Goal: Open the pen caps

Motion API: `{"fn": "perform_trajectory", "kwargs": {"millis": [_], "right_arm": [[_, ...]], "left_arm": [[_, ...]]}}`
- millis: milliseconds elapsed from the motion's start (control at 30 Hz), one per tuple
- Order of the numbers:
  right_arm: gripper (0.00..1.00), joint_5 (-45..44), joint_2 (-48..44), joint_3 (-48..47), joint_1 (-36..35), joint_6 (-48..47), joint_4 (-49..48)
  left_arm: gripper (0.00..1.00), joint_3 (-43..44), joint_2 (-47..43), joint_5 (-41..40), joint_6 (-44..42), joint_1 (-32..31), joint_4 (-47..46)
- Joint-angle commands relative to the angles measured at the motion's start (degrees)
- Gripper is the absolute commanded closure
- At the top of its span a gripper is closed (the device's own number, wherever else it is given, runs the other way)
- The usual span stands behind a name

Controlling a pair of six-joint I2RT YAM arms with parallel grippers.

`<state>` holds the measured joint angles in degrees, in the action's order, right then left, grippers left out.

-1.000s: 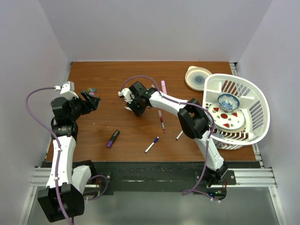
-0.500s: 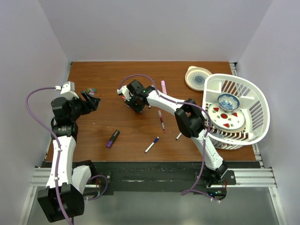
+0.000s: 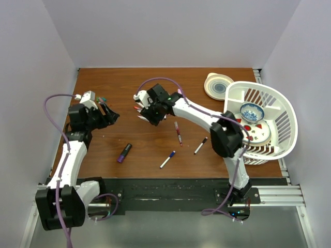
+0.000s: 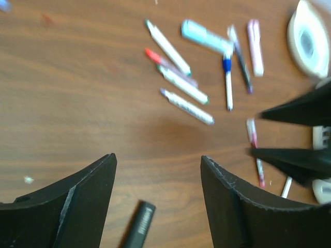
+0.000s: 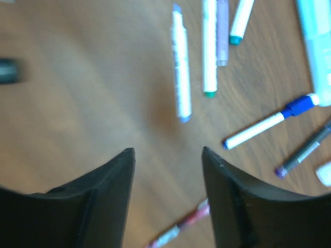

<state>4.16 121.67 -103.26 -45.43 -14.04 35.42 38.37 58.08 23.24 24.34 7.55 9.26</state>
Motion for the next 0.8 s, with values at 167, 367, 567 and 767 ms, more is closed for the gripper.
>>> {"fn": "perform_trajectory", "kwargs": {"millis": [167,367,567,767], "right_arm": [[0.18,31.73,-26.63,22.20,-0.10,-10.90,-5.44],[0.14,45.65,-32.37,32.42,-0.10,-25.67,-4.93],[0.12,51.12,-32.46,34.62,-0.01,-34.21,-2.11],[0.12,50.33,-32.72,35.06,-0.01,-34.91,-2.28]], "left_arm": [[0.30,7.06,6.52,-16.55,0.27,-19.58,12.88],[0.30,2.17,-0.33,-23.07,8.17,-22.58,19.66],[0.32,-2.52,-6.49,-26.23,14.59,-24.77,22.11],[0.32,-1.81,-1.75,-30.62,17.14,-27.50,26.51]]}}
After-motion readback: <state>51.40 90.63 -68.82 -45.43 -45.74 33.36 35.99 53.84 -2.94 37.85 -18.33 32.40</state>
